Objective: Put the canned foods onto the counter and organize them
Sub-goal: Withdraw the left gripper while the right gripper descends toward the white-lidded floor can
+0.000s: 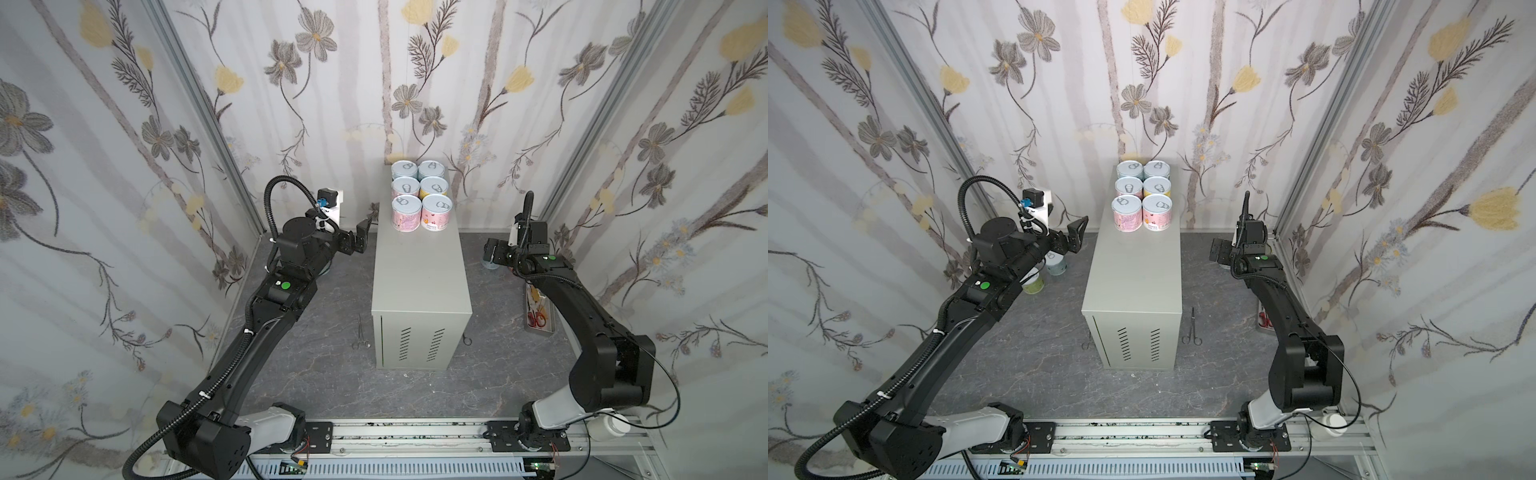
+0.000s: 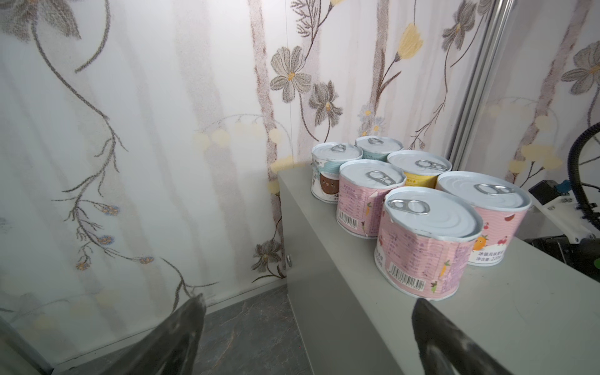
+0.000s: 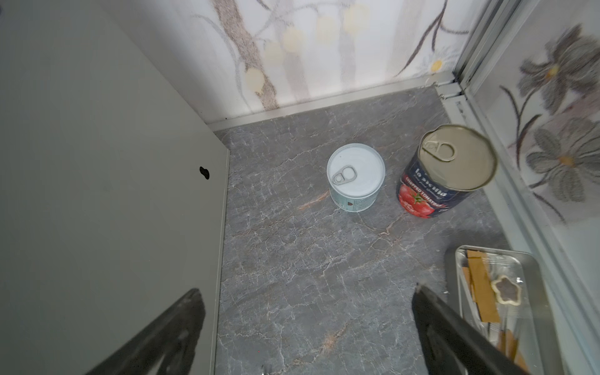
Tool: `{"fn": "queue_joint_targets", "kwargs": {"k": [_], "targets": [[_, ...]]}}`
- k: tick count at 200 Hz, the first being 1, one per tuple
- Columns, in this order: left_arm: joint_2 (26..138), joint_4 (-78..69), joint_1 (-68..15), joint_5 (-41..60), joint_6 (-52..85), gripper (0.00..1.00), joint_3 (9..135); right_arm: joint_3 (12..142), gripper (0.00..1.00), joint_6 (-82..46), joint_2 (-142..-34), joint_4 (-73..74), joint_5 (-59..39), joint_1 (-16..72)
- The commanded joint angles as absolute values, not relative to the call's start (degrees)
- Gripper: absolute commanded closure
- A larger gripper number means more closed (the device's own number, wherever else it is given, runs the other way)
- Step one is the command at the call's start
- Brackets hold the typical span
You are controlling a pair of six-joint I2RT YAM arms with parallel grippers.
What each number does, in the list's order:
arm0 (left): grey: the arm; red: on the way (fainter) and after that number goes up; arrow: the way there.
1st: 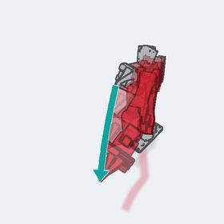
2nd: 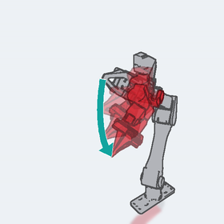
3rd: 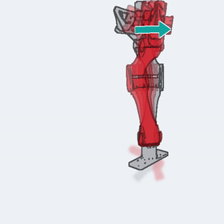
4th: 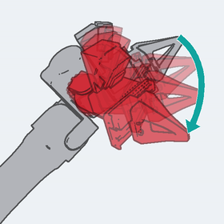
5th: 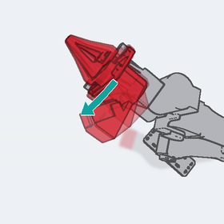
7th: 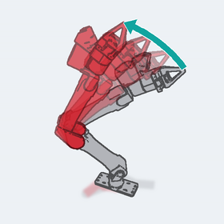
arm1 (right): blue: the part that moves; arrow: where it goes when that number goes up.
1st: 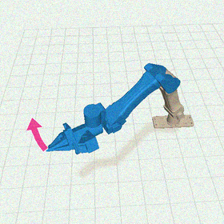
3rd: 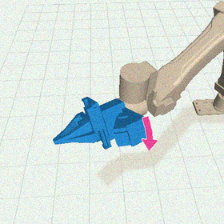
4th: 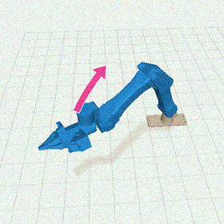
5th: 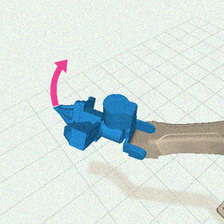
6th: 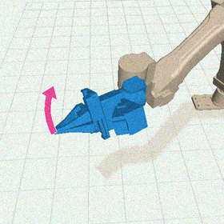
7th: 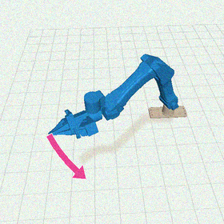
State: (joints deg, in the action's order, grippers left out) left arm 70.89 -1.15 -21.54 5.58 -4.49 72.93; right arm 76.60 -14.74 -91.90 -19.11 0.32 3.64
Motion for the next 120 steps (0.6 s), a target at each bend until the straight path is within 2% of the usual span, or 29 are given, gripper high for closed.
{"fn": "queue_joint_targets", "kwargs": {"k": [1, 49, 120], "targets": [[71.0, -1.7, -21.2, 4.6, -4.8, 0.00, 72.8, 79.5, 0.00, -17.0, -97.2, -19.7, -2.9, 2.9], [71.7, -1.1, -19.8, 4.3, -5.1, 0.00, 73.2, 90.6, 0.00, -15.3, -111.9, -27.1, -0.8, 2.0], [75.6, -0.5, -17.9, 4.9, -5.3, 0.00, 73.7, 98.9, 0.00, -14.6, -121.3, -29.9, 5.2, 1.7]]}}
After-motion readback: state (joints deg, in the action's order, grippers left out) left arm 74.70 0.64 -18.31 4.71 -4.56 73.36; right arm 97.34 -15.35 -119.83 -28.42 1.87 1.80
